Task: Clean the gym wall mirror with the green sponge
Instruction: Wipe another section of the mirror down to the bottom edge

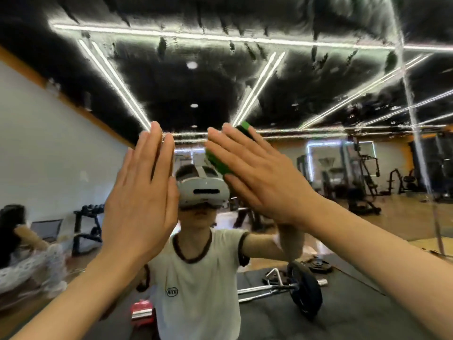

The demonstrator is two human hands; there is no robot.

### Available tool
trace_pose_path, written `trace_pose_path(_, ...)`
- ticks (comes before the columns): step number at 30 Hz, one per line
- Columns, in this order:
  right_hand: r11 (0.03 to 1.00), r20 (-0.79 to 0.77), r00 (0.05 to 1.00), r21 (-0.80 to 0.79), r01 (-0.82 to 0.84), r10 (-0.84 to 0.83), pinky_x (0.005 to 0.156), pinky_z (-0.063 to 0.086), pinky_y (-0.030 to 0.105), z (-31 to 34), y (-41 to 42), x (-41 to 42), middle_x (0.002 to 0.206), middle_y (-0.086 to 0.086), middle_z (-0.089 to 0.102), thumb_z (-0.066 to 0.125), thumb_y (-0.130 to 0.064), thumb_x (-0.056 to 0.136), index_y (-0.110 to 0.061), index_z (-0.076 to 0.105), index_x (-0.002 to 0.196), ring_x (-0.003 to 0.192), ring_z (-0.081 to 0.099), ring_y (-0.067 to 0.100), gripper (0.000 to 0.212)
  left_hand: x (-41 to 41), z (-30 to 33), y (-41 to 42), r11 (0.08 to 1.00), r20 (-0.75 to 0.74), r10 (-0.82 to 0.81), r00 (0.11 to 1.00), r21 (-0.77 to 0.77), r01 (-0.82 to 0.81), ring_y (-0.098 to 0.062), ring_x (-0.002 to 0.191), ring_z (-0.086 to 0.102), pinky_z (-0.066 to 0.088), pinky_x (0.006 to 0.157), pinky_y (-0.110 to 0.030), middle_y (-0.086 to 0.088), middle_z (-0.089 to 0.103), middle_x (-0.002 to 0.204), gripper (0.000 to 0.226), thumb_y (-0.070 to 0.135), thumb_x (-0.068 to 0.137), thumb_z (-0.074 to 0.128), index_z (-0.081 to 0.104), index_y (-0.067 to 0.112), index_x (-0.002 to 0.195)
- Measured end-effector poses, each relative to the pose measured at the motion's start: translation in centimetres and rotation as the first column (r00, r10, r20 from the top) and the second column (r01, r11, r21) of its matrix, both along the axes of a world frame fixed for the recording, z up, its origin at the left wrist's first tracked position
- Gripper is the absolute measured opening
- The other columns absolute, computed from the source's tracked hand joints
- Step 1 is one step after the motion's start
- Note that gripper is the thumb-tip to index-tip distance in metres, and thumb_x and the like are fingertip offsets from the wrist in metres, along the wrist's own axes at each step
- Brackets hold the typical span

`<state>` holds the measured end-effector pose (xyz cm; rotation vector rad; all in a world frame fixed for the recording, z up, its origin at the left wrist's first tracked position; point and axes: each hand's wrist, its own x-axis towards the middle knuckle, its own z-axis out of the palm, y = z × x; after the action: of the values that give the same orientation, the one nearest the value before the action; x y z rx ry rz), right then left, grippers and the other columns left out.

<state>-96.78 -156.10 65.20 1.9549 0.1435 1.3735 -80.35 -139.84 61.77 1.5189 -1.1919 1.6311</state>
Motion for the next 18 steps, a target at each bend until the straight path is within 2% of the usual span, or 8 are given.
trace_pose_path(3,0.940,0.241,0.970,0.328,-0.093,0.011,0.126,0.005,0.043,0.4,-4.6,-4.9,0.163,0.010,0.028,0.039,-0.021,0.102,-0.014,0.034,0.154,0.153,0.016,0.020,0.052,-0.4,-0.1,0.0,1.000,-0.007,-0.019,1.000,-0.005,0.019,-0.026,0.156,0.012,-0.003,0.126,-0.025,-0.014,0.015,0.169,0.060,0.025,0.103,0.026,0.024,0.002,0.159)
trace_pose_path(7,0.787,0.537,0.816,0.590,-0.181,-0.214,0.126,0.005,0.050,0.3,-7.5,-7.9,0.166,0.013,0.021,0.027,-0.027,0.104,-0.007,0.024,0.158,0.155,0.011,0.028,0.058,-1.4,0.0,0.3,0.997,-0.065,-0.065,0.996,-0.033,0.063,-0.026,0.153,0.018,-0.002,0.125,-0.025,-0.013,0.022,0.166,0.061,0.029,0.101,0.028,0.029,0.003,0.156)
trace_pose_path(8,0.777,0.553,0.805,0.596,-0.201,-0.216,0.126,0.002,0.048,0.7,-6.4,-6.7,0.167,0.012,0.019,0.025,-0.028,0.104,-0.007,0.022,0.158,0.155,0.009,0.029,0.058,-2.1,0.2,-0.1,0.996,-0.078,-0.075,0.994,-0.057,0.071,-0.028,0.153,0.020,-0.001,0.126,-0.027,-0.014,0.025,0.165,0.059,0.028,0.101,0.030,0.031,0.002,0.155)
trace_pose_path(10,0.853,0.483,0.870,0.490,-0.180,-0.093,0.126,-0.001,0.044,1.6,-3.1,-3.3,0.166,0.011,0.020,0.029,-0.026,0.106,-0.008,0.026,0.157,0.155,0.010,0.028,0.055,-4.0,0.6,-1.7,0.991,-0.099,-0.101,0.990,-0.093,0.092,-0.025,0.155,0.015,-0.003,0.126,-0.028,-0.012,0.024,0.165,0.058,0.024,0.102,0.031,0.028,0.003,0.156)
trace_pose_path(12,0.971,0.263,0.964,0.224,-0.087,0.026,0.125,0.004,0.043,2.5,-0.5,0.2,0.162,0.013,0.031,0.037,-0.021,0.104,-0.007,0.036,0.154,0.152,0.021,0.030,0.051,-6.1,1.2,-4.2,0.986,-0.102,-0.138,0.985,-0.112,0.127,-0.017,0.156,0.004,-0.006,0.126,-0.026,-0.009,0.015,0.168,0.060,0.023,0.104,0.029,0.018,0.005,0.160)
trace_pose_path(14,1.000,0.120,0.993,0.009,-0.008,0.007,0.124,0.012,0.045,3.7,-0.2,0.9,0.160,0.013,0.036,0.036,-0.023,0.104,-0.007,0.040,0.152,0.150,0.028,0.030,0.051,-7.1,1.7,-6.3,0.985,-0.105,-0.137,0.985,-0.121,0.124,-0.012,0.156,-0.004,-0.008,0.126,-0.027,-0.007,0.005,0.170,0.061,0.025,0.106,0.027,0.009,0.006,0.162)
trace_pose_path(16,0.999,0.133,0.991,0.049,-0.023,0.016,0.124,0.013,0.045,5.3,-2.3,-1.1,0.160,0.013,0.035,0.040,-0.019,0.105,-0.007,0.039,0.152,0.151,0.027,0.030,0.049,-6.7,1.7,-7.2,0.991,-0.089,-0.068,0.994,-0.121,0.057,-0.014,0.157,-0.006,-0.008,0.126,-0.028,-0.008,0.002,0.170,0.062,0.026,0.107,0.025,0.006,0.005,0.162)
trace_pose_path(18,0.976,0.262,0.965,0.209,-0.058,0.001,0.123,0.011,0.045,6.2,-5.5,-4.3,0.161,0.013,0.034,0.040,-0.018,0.104,-0.007,0.038,0.152,0.151,0.026,0.031,0.050,-6.3,1.5,-7.4,0.993,-0.065,-0.030,0.997,-0.118,0.022,-0.017,0.157,-0.004,-0.006,0.126,-0.030,-0.009,0.002,0.170,0.061,0.025,0.107,0.026,0.008,0.004,0.161)
